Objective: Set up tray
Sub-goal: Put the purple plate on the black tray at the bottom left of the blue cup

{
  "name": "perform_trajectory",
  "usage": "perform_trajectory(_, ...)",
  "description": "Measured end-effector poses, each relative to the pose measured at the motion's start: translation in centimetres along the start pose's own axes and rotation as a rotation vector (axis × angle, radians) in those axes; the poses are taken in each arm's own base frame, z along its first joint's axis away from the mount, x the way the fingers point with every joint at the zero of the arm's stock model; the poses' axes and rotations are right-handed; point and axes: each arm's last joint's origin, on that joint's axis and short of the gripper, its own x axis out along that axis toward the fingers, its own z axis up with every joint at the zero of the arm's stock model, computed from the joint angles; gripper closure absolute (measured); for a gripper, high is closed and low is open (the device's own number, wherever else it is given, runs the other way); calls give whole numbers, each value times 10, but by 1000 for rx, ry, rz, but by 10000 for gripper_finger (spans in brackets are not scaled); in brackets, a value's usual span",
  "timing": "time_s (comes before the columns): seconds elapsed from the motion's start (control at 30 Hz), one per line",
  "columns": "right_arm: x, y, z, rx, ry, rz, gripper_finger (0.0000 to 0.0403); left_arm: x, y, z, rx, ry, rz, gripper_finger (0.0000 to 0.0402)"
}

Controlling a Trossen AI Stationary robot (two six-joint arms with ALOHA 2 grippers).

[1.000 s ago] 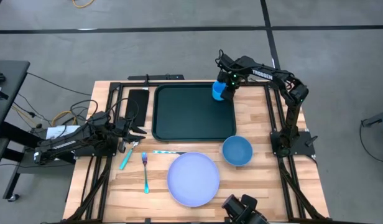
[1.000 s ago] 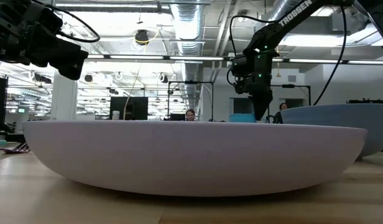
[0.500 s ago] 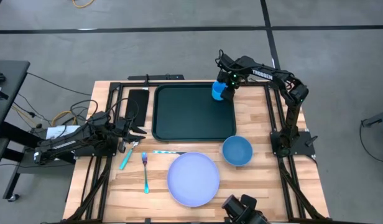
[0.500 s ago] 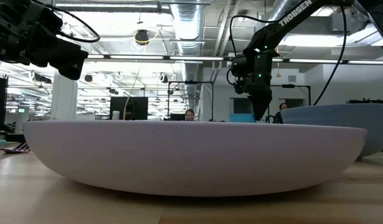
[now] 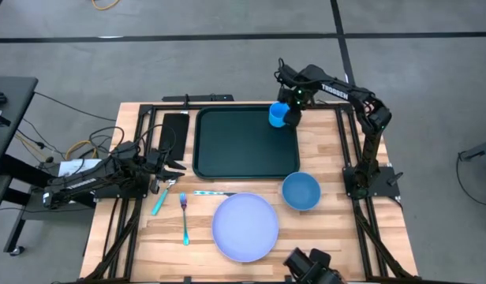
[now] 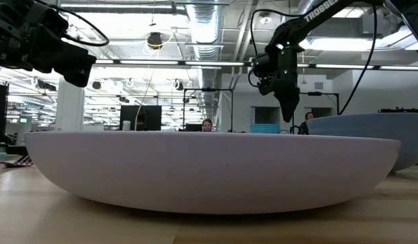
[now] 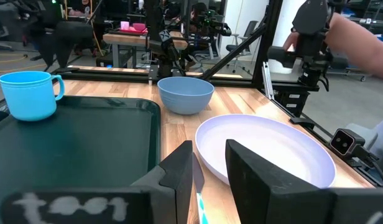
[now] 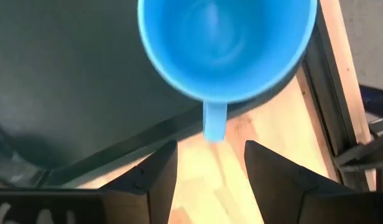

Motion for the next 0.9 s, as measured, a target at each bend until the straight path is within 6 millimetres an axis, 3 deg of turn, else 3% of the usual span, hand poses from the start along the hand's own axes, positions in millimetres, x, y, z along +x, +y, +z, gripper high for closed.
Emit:
perform_trajectory(0.27,-21,12,-14,101,63,23,236,0,0,0,0,0,0,317)
perform_trajectory(0.43,-51,40,-22,151,-23,0,248,0,0,0,0,1,0,317)
perform_trajectory(0.67,-68,120,-41,72,-161,12,258,0,0,0,0,0,0,317)
perform_trajectory(0.9,-41,211,-56,-64,-340,115,257,0,0,0,0,0,0,317)
